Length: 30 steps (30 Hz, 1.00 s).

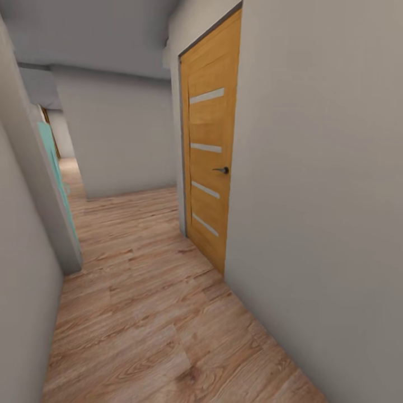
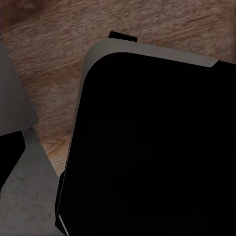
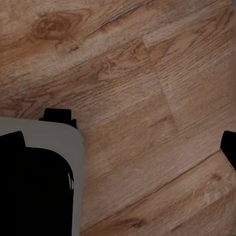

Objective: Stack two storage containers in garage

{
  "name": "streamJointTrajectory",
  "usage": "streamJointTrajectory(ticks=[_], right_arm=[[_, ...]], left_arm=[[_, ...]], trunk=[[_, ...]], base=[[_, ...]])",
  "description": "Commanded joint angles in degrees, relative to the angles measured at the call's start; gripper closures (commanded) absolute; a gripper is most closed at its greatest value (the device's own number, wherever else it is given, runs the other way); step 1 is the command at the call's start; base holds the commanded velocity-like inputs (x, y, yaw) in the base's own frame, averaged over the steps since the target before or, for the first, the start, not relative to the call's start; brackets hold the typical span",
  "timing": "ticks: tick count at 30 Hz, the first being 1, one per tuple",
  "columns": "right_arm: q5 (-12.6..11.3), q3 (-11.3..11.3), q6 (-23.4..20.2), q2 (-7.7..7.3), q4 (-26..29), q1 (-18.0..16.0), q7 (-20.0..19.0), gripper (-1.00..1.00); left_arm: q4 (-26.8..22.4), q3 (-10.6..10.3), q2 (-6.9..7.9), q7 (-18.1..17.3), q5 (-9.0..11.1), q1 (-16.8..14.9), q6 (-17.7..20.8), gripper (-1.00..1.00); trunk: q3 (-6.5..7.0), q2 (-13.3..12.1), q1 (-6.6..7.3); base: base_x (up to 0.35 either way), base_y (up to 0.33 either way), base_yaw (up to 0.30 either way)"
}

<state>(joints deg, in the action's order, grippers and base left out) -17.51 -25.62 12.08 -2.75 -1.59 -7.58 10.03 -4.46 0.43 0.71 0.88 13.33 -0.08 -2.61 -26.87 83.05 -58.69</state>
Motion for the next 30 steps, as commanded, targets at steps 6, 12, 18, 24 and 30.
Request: streamJointTrajectory(ticks=[6,12,18,24,30], right_arm=[[-0.54,-0.5,0.31,0.19,-0.17,-0.06,0.04,-1.0],[-0.67,-0.49,0.29,0.48,-0.17,-0.06,0.08,-1.0],[-0.68,-0.64,0.23,0.31,-0.17,-0.06,0.08,-1.0],[-0.68,-0.66,0.22,0.29,-0.17,-0.06,0.08,-1.0],[-0.68,-0.59,0.29,0.33,-0.17,-0.06,0.08,-1.0]], left_arm=[[-0.02,0.01,-0.01,0.09,0.21,-0.01,-0.06,-1.0],[-0.02,0.01,-0.01,0.09,0.21,-0.01,-0.07,-1.0],[-0.03,0.01,-0.01,0.09,0.21,-0.01,-0.04,-1.0],[-0.02,0.01,-0.01,0.09,0.21,-0.01,-0.03,-1.0],[-0.02,0.01,-0.01,0.09,0.23,-0.01,-0.06,-1.0]], trunk=[[-0.05,0.03,-0.03],[-0.05,0.03,-0.03],[-0.05,0.03,-0.03],[-0.05,0.03,-0.03],[-0.05,0.03,-0.03]], base=[[0.321,0.0,0.0],[0.321,0.0,0.055],[0.321,0.0,0.239],[0.321,0.0,0.267],[0.321,0.0,0.27]])
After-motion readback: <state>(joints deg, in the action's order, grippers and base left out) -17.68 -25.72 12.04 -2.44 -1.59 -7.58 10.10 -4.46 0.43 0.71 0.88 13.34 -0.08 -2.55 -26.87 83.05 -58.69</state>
